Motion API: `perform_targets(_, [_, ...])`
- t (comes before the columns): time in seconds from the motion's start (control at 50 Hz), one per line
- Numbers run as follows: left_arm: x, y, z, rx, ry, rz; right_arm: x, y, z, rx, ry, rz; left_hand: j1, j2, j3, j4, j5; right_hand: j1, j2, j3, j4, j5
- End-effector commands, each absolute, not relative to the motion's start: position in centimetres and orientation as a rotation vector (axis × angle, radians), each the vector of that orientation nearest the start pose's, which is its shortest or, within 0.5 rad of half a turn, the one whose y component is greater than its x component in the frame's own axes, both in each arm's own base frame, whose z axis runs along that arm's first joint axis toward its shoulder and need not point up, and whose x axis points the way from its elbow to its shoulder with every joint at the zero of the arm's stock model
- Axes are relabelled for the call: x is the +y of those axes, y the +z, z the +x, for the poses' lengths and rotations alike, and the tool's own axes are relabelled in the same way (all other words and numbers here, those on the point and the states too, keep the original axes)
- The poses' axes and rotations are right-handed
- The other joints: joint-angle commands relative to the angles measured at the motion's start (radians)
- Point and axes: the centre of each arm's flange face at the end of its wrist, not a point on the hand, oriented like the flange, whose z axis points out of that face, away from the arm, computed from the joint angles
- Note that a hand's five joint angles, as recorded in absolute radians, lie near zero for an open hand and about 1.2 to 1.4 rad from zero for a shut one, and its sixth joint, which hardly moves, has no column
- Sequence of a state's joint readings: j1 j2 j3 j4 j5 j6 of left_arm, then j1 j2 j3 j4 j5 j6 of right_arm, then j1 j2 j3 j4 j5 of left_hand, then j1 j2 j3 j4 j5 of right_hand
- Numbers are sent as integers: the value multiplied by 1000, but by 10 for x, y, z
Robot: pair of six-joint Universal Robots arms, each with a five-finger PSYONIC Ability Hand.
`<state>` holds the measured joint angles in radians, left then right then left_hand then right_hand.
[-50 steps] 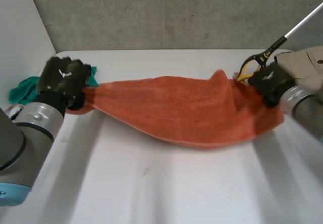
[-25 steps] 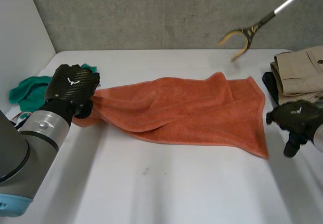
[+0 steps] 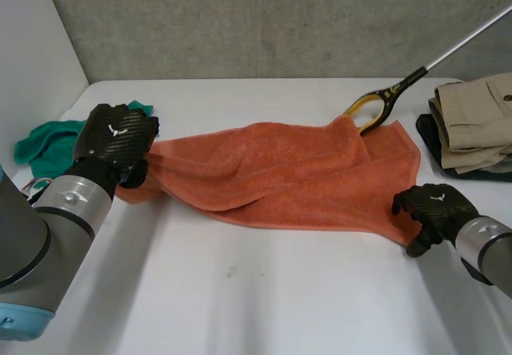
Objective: Fold the laundry.
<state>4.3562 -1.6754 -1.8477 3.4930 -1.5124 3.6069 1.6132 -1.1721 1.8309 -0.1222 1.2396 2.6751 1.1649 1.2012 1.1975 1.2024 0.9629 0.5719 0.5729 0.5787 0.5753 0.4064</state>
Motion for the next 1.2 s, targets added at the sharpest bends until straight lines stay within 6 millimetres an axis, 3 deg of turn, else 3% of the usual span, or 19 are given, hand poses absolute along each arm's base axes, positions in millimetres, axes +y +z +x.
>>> perform_targets(0.02, [-246, 225, -235, 2025, -2156, 944, -298, 122, 183, 2482, -1572, -940, 231, 195, 199, 194, 259, 250, 249, 243, 246, 241])
perform_targets(0.06, [-246, 225, -235, 2025, -2155, 942, -300, 121, 183, 2479, -1574, -942, 231, 195, 199, 194, 259, 317, 316, 310, 314, 308])
perform_targets(0.14, [-247, 225, -235, 2026, -2154, 937, -305, 121, 185, 2472, -1583, -947, 231, 195, 199, 194, 259, 823, 822, 816, 819, 814])
perform_targets(0.24, [-246, 227, -235, 2020, -2158, 935, -312, 131, 183, 2459, -1699, -931, 231, 195, 199, 194, 259, 824, 823, 818, 821, 815])
perform_targets(0.28, [-246, 232, -234, 2003, -2172, 928, -313, 150, 181, 2434, -1777, -925, 231, 195, 199, 194, 259, 824, 823, 818, 821, 815])
perform_targets(0.3, [-246, 235, -234, 1995, -2177, 924, -311, 176, 181, 2387, -1874, -937, 231, 195, 199, 194, 259, 824, 823, 818, 821, 815])
perform_targets(0.34, [-244, 246, -232, 1971, -2197, 911, -307, 202, 180, 2344, -1953, -939, 231, 195, 199, 194, 259, 824, 823, 818, 821, 815])
perform_targets(0.46, [-233, 287, -221, 1929, -2226, 869, -274, 288, 178, 2248, -2082, -1036, 231, 195, 199, 194, 259, 824, 823, 818, 821, 815])
perform_targets(0.54, [-225, 309, -211, 1952, -2192, 851, -251, 328, 174, 2218, -2139, -1138, 231, 195, 199, 194, 259, 824, 823, 818, 821, 815])
perform_targets(0.6, [-215, 326, -202, 1965, -2165, 838, -239, 343, 167, 2252, -2140, -1238, 231, 195, 199, 194, 259, 824, 823, 818, 821, 815])
perform_targets(0.76, [-192, 341, -192, 1976, -2121, 867, -213, 335, 166, 2333, -1942, -1548, 231, 195, 199, 194, 259, 824, 823, 818, 821, 815])
perform_targets(0.84, [-192, 327, -196, 2031, -2085, 936, -209, 321, 167, 2353, -1856, -1559, 231, 195, 199, 194, 259, 824, 823, 818, 821, 815])
perform_targets(0.9, [-197, 305, -200, 2113, -2016, 1001, -210, 309, 167, 2374, -1792, -1560, 231, 195, 199, 194, 259, 824, 823, 818, 821, 815])
perform_targets(0.96, [-217, 276, -205, 2199, -1889, 1062, -218, 291, 168, 2404, -1705, -1557, 231, 195, 199, 194, 259, 824, 823, 818, 821, 815])
perform_targets(1.02, [-241, 251, -210, 2227, -1791, 1120, -241, 263, 175, 2420, -1612, -1553, 231, 195, 199, 194, 259, 824, 823, 818, 821, 815])
perform_targets(1.06, [-255, 246, -214, 2195, -1789, 1140, -258, 254, 186, 2404, -1623, -1532, 231, 195, 199, 194, 259, 824, 823, 818, 821, 815])
perform_targets(1.12, [-288, 252, -225, 2078, -1860, 1143, -280, 256, 194, 2409, -1710, -1447, 231, 195, 199, 194, 259, 824, 823, 818, 821, 815])
perform_targets(1.16, [-308, 263, -230, 2002, -1935, 1105, -308, 274, 201, 2394, -1909, -1295, 231, 195, 199, 194, 259, 824, 823, 818, 821, 815])
perform_targets(1.2, [-336, 292, -237, 1838, -2089, 1010, -325, 292, 206, 2337, -2074, -1181, 231, 195, 199, 194, 259, 824, 823, 818, 821, 815])
